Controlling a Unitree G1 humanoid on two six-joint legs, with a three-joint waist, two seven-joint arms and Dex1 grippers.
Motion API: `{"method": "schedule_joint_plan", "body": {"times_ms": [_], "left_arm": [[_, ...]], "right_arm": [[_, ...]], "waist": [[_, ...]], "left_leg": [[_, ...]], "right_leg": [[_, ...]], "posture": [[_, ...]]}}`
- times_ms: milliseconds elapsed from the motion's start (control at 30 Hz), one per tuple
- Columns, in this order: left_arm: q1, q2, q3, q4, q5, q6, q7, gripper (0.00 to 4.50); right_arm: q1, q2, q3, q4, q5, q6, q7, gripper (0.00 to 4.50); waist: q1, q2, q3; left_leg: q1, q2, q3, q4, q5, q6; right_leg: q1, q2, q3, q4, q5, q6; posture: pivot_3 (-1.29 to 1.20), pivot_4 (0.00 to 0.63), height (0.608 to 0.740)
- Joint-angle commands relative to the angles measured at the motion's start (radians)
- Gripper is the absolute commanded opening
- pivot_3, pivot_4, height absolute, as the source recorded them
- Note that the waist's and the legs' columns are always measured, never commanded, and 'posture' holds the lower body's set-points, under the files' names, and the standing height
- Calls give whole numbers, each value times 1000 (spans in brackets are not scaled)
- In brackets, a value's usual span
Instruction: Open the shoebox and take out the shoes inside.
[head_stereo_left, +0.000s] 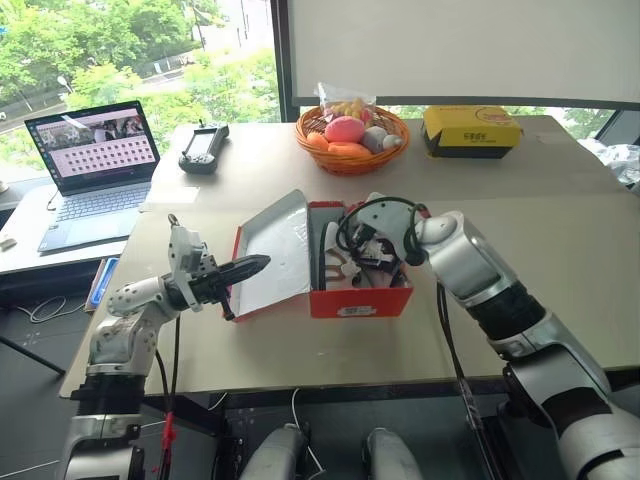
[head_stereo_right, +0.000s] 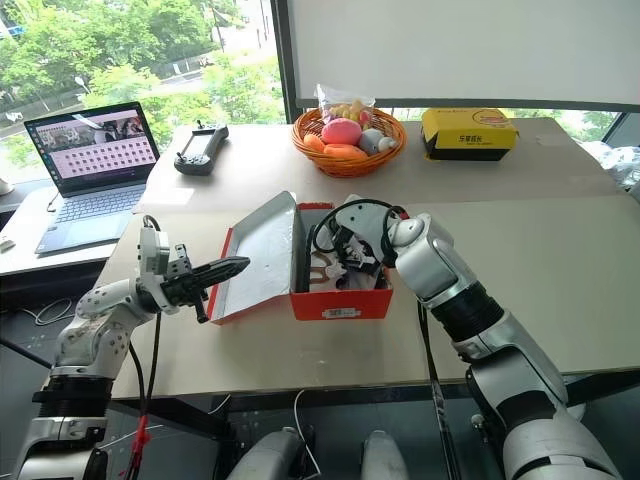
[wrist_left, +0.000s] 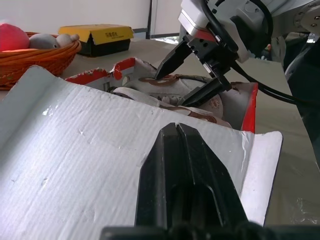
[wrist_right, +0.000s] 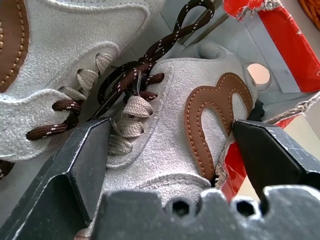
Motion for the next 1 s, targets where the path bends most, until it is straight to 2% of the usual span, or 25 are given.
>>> {"method": "schedule_joint_plan", "body": {"times_ms": [33, 133, 367, 467, 500, 700, 1000], "left_arm": [[-16, -1, 15, -25, -11, -17, 3, 0], [-17, -2, 13, -28, -11, -15, 5, 0], [-18, -1, 11, -32, -8, -13, 7, 0], [-17, 0, 9, -33, -5, -14, 9, 0], [-17, 0, 9, -34, -5, -13, 10, 0], [-16, 2, 5, -36, -1, -12, 14, 0], [-19, 2, 2, -33, 6, -15, 19, 0]], "right_arm": [[27, 3, 11, 30, -18, 15, 1, 4199], [32, 9, 15, 37, -33, 5, -4, 3455], [39, 25, 20, 57, -66, -12, -10, 1066], [40, 36, 12, 57, -72, -16, -17, 224], [40, 40, 7, 58, -75, -19, -23, 76], [18, 101, -106, 45, -21, 4, -40, 76], [-17, 118, -278, -24, 80, 76, -38, 76]], "waist": [[0, 0, 0], [1, -1, 0], [-1, -4, -3], [-3, -5, -4], [-3, -5, -4], [-9, -5, -4], [-13, -5, -3]], "left_leg": [[0, 0, 0, 0, 0, 0], [0, 0, 0, 0, 0, 0], [2, 0, 0, 0, 0, 0], [2, 0, 0, 0, 0, 0], [2, 0, 0, 0, 0, 0], [2, 1, -1, 0, 0, 0], [2, 1, -1, -2, 0, -1]], "right_leg": [[0, 0, 0, 0, 0, 0], [0, 0, 0, 0, 0, 0], [1, 0, 0, 0, 0, 0], [1, 0, 0, 0, 1, 0], [1, 0, 0, 0, 1, 0], [1, 2, 1, 0, 1, 1], [-1, 2, 2, 0, 3, -3]], "posture": [[0, 150, 740], [0, 150, 740], [0, 150, 740], [0, 150, 740], [0, 150, 740], [0, 150, 740], [0, 150, 740]]}}
